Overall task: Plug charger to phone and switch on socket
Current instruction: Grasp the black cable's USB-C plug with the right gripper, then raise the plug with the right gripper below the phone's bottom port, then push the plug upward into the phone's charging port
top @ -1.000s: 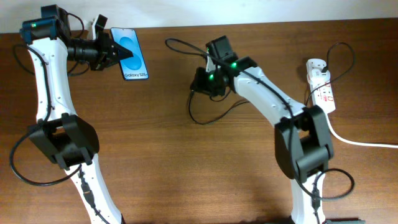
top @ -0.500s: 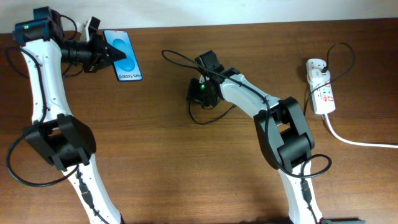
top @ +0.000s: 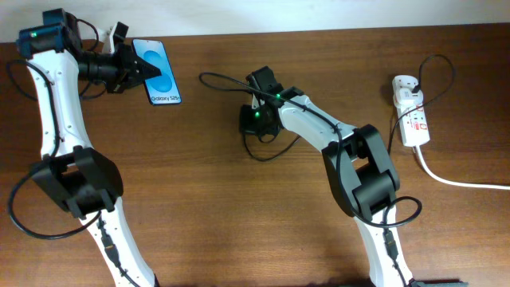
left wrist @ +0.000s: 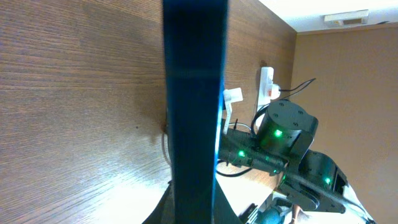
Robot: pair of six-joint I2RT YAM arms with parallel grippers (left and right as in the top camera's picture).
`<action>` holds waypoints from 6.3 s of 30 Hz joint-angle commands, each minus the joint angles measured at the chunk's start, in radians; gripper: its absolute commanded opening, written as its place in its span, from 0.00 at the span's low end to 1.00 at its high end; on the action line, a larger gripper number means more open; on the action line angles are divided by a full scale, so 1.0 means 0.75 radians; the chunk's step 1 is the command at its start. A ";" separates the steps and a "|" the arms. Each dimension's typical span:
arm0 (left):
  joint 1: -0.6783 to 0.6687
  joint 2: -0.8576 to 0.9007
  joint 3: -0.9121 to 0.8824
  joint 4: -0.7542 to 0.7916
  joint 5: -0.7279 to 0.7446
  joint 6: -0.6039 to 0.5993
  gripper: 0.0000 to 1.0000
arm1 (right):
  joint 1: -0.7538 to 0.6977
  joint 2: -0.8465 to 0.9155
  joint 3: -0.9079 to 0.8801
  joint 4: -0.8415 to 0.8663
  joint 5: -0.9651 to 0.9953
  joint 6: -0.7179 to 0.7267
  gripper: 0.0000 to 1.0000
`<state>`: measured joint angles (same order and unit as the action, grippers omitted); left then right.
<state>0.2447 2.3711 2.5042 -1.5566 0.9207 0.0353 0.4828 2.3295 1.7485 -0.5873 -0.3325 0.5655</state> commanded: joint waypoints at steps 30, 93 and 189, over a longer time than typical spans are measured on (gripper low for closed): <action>-0.390 -0.039 0.011 0.240 0.544 0.048 0.00 | -0.422 -1.173 -0.321 -0.738 -0.641 -0.660 0.04; -0.475 -0.039 0.011 0.559 0.842 -0.354 0.00 | -0.062 -1.142 -0.763 0.595 -0.305 0.164 0.04; -0.509 -0.039 0.011 0.549 0.832 -0.264 0.00 | -0.186 -1.143 -0.762 0.690 -0.344 0.050 0.04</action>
<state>-0.1265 2.3711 2.5042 -1.1316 1.4944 -0.1829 0.3828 1.4712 1.1645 -0.1184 -0.6655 0.6060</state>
